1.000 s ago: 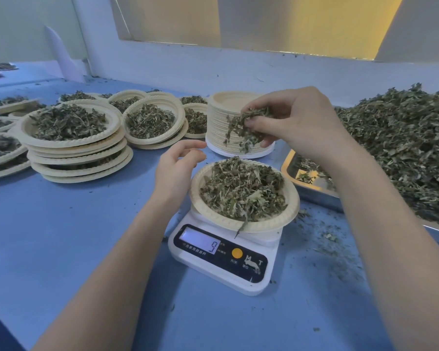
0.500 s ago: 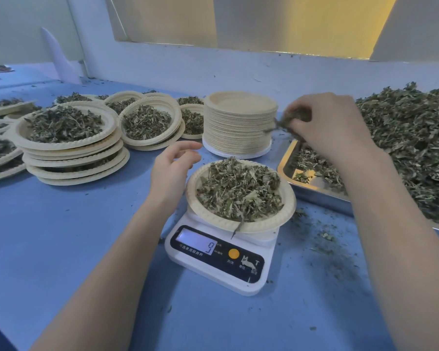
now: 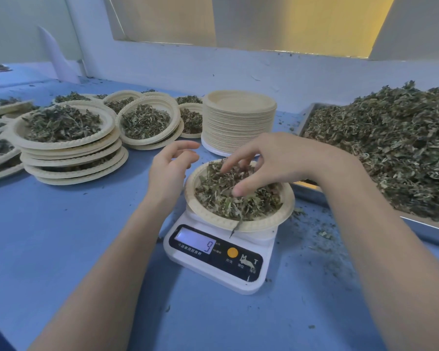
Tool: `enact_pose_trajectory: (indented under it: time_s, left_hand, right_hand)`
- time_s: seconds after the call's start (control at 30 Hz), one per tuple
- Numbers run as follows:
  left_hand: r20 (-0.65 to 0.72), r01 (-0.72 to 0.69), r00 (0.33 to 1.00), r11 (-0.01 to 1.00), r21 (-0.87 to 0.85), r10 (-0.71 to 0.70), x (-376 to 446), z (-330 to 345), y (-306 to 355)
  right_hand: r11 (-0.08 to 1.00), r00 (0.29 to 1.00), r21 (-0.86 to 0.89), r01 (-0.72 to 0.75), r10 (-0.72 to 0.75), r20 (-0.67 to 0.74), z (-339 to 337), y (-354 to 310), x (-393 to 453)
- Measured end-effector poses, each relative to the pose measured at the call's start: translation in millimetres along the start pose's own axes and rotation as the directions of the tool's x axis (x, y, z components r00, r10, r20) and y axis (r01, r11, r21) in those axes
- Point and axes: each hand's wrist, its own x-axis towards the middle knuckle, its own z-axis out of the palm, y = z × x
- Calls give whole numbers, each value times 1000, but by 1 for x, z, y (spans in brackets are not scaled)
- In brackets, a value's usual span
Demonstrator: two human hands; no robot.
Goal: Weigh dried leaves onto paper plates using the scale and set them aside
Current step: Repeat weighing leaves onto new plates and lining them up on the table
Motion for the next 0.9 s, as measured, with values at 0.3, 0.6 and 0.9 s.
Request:
enact_pose_trajectory:
  time_s: [0.3,0.6,0.9]
  left_hand:
    - [7,1,1000,1000,-4,-1,2,-1,-1]
    - [10,2,1000,1000,6,-2,1,0,-1]
    - [17,6,1000,1000,-1,-6,2,-1,-2]
  right_hand:
    - [961,908,233,148,-38,-418,-9,2,-8]
    - [960,822,242,142,22,-570,-15,11,-9]
    - [994,758,96,-47,98,-645,-19,23,-6]
